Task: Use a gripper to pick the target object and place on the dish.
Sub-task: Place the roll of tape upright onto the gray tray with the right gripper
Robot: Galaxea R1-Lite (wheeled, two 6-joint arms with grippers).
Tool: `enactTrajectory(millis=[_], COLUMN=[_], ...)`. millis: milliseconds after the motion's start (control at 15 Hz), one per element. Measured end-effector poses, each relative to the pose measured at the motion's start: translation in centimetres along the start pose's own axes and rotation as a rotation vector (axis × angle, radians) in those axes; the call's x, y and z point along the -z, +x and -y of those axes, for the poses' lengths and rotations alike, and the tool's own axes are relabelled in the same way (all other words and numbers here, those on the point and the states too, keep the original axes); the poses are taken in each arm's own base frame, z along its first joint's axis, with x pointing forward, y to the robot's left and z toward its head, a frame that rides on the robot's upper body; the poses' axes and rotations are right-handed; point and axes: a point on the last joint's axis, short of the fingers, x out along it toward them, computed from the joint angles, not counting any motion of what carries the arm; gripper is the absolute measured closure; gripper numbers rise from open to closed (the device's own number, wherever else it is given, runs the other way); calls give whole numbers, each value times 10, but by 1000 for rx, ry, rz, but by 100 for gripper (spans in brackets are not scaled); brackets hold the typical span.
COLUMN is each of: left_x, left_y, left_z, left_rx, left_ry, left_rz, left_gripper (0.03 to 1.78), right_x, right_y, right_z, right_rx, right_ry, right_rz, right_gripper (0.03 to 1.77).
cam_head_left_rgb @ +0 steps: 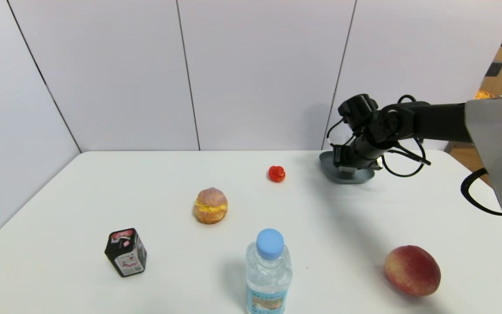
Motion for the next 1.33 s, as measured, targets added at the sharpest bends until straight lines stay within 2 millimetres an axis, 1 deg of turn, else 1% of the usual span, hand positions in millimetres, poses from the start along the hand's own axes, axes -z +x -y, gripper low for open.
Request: enactTrajectory(millis=[200, 333, 600, 800, 933, 1067, 1133, 1333], left_x=[0, 0, 0, 0, 0, 0, 0, 0], left_y=[0, 0, 0, 0, 0, 0, 0, 0], left_z=[0, 0, 0, 0, 0, 0, 0, 0], left_rx=[0, 0, 0, 0, 0, 0, 0, 0], left_ry=[0, -1, 0, 0, -1, 0, 0, 0], left_rz=[0, 0, 0, 0, 0, 0, 0, 0], left_gripper=[12, 12, 12, 12, 12, 12, 12, 12], right_x=[0, 0, 0, -2, -5, -8, -10, -18], right_y=[-1, -1, -3, -11, -23, -41, -52, -95], right_z=[-2, -3, -4, -6, -7, -10, -12, -9], right_rx=[-4, -5, -6, -14, -19, -20, -27, -57], right_ry=[-4, -4, -5, -6, -8, -13, -18, -65], right_rz=[3, 4, 9, 23, 48, 83, 103, 183], right_gripper=[66, 53, 36, 27, 23, 20, 18, 15])
